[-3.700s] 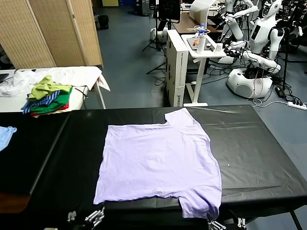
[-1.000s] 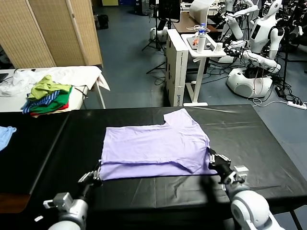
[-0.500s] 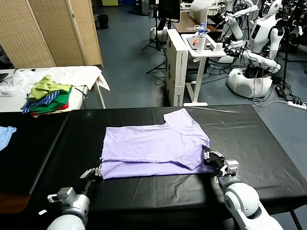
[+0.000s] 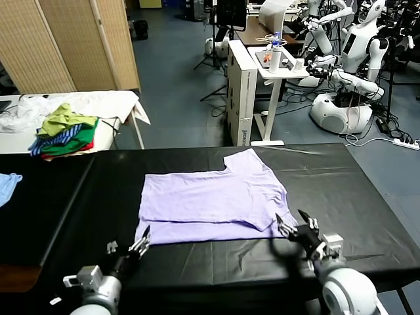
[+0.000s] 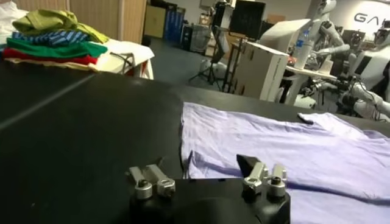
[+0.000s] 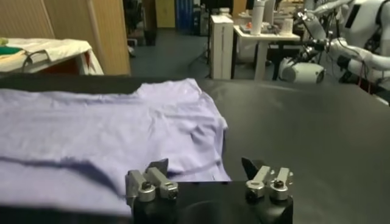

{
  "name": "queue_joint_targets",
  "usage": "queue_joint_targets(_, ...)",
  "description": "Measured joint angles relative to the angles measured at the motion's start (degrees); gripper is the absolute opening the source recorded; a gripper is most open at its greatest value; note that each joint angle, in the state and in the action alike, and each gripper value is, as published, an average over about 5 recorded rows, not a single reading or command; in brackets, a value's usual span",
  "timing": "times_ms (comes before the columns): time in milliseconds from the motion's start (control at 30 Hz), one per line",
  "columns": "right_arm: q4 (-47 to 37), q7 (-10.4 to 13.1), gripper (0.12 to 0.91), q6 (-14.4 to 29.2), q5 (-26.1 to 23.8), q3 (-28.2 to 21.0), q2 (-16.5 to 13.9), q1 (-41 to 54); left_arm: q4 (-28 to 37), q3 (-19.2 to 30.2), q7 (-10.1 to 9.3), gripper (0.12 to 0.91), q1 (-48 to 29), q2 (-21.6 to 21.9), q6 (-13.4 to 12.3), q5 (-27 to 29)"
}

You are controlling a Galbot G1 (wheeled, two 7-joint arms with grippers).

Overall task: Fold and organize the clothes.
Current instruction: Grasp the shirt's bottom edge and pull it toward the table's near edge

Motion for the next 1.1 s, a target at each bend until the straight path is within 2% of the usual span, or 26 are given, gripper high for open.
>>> queue_joint_targets(200,1.65,1.02,0.698,-1.57,-0.12,0.51,0.09,-1.47,0.27,-0.16,-0.01,0.907,1.75,-0.33,-0.17,0.01)
queue_joint_targets(367,5.04,1.67,0.507,-4.52,-1.12,1.46,0.45,-4.33,0.95,-0.22,0.02,0.906,2.07,-0.63,-0.32,0.02)
queue_joint_targets(467,7.32,1.58,0.416,-6.06,-2.66,2.09,0.86,-6.30,1.07,-0.17,0.07,0.878,1.82,-0.68,-0.35,0.00)
queue_joint_targets(767,12.60,1.06,0.220,-9.10,-5.37,2.28,1.90,-11.45,1.97,-0.02,0.25,0.512,0.07,-0.69,-0.37,-0.40)
queue_joint_targets(933,14.95,1.00,0.146,-10.88,-5.17,2.98,1.79,-13.61,2.40,0.11,0.12,0.213,-0.38,-1.07,-0.58,0.01)
queue_joint_targets(1000,16.08,1.04,0.140,-11.71,-4.66,3.34,1.70,-14.35,2.22,0.01,-0.15,0.153,-0.08,-0.97,-0.57,0.51)
queue_joint_targets(1100,17.99,1.02,0.140,-12.46,-3.22,4.10,1.46,-14.87,1.61,-0.34,-0.86,0.145,0.71,-0.49,-0.26,1.27)
